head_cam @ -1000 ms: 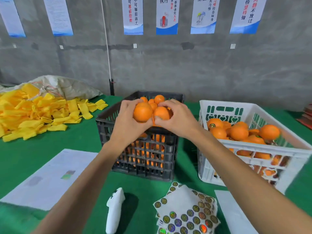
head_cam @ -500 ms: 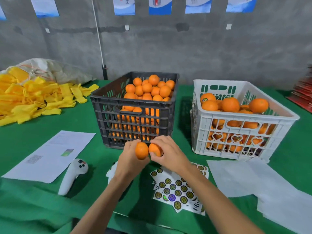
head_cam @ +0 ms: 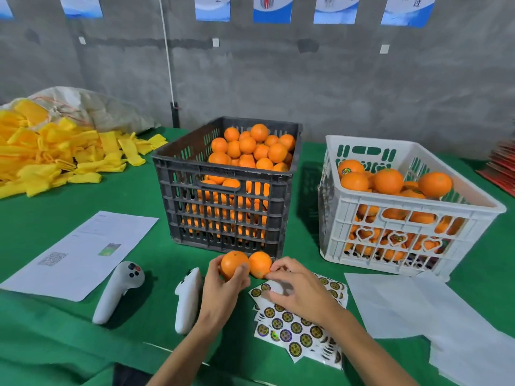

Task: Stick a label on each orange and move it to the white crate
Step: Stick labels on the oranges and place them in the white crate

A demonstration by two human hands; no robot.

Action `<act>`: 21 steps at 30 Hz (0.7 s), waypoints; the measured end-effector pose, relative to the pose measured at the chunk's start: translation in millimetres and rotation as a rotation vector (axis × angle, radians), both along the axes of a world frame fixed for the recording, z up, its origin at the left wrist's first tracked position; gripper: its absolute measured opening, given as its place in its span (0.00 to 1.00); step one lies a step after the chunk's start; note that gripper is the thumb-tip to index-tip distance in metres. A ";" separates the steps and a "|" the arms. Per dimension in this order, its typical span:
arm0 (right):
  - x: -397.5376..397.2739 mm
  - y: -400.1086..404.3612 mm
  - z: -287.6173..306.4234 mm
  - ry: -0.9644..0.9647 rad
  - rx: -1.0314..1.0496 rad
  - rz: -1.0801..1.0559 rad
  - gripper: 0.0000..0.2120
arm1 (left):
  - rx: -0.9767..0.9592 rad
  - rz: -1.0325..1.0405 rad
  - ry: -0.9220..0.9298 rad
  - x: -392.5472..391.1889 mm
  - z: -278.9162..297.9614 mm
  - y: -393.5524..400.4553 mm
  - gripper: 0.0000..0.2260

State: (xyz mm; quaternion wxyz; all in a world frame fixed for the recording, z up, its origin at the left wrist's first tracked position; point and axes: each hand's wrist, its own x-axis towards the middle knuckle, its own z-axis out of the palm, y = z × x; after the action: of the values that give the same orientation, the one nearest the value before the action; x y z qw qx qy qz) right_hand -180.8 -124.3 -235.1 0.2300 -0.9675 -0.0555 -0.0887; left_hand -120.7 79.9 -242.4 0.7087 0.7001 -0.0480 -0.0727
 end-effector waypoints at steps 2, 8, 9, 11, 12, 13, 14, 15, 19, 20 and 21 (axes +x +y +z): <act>-2.6 -3.6 -4.9 0.050 -0.042 0.011 0.30 | -0.192 -0.044 0.149 -8.9 -3.3 -2.5 0.23; -1.8 -4.6 -11.1 0.051 -0.085 0.057 0.30 | -0.371 -0.041 0.327 -14.9 -8.3 -7.3 0.17; -1.4 -4.6 -11.1 0.052 -0.071 0.065 0.29 | -0.394 -0.036 0.341 -13.6 -8.1 -6.6 0.15; 0.6 -4.2 -9.4 0.045 -0.027 0.076 0.27 | -0.426 -0.035 0.374 -11.6 -8.0 -5.4 0.12; 2.0 -4.2 -8.4 0.039 -0.012 0.084 0.26 | -0.439 -0.037 0.389 -11.3 -8.2 -5.0 0.11; 3.4 -3.8 -7.7 0.034 -0.008 0.096 0.24 | -0.448 -0.039 0.394 -11.5 -8.2 -4.9 0.10; 4.8 -3.4 -7.2 0.030 -0.004 0.106 0.23 | -0.451 -0.042 0.387 -12.0 -8.3 -4.4 0.11; 6.2 -3.1 -7.6 0.031 0.014 0.107 0.20 | -0.446 -0.047 0.368 -12.2 -8.4 -4.2 0.11; 7.8 -4.7 -13.1 0.038 0.242 0.042 0.08 | -0.387 -0.068 0.255 -14.3 -8.6 -4.3 0.15; 7.8 -5.4 -14.7 0.036 0.276 0.031 0.06 | -0.377 -0.079 0.235 -15.1 -7.9 -5.3 0.16; 7.9 -5.9 -15.8 0.036 0.284 0.028 0.05 | -0.371 -0.091 0.219 -16.0 -7.2 -6.1 0.18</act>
State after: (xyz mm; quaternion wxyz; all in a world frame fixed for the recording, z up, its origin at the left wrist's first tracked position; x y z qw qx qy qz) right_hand -172.9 -130.3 -250.9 0.3666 -0.9259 -0.0517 -0.0749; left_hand -136.7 73.8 -249.6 0.8223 0.5427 -0.0148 -0.1702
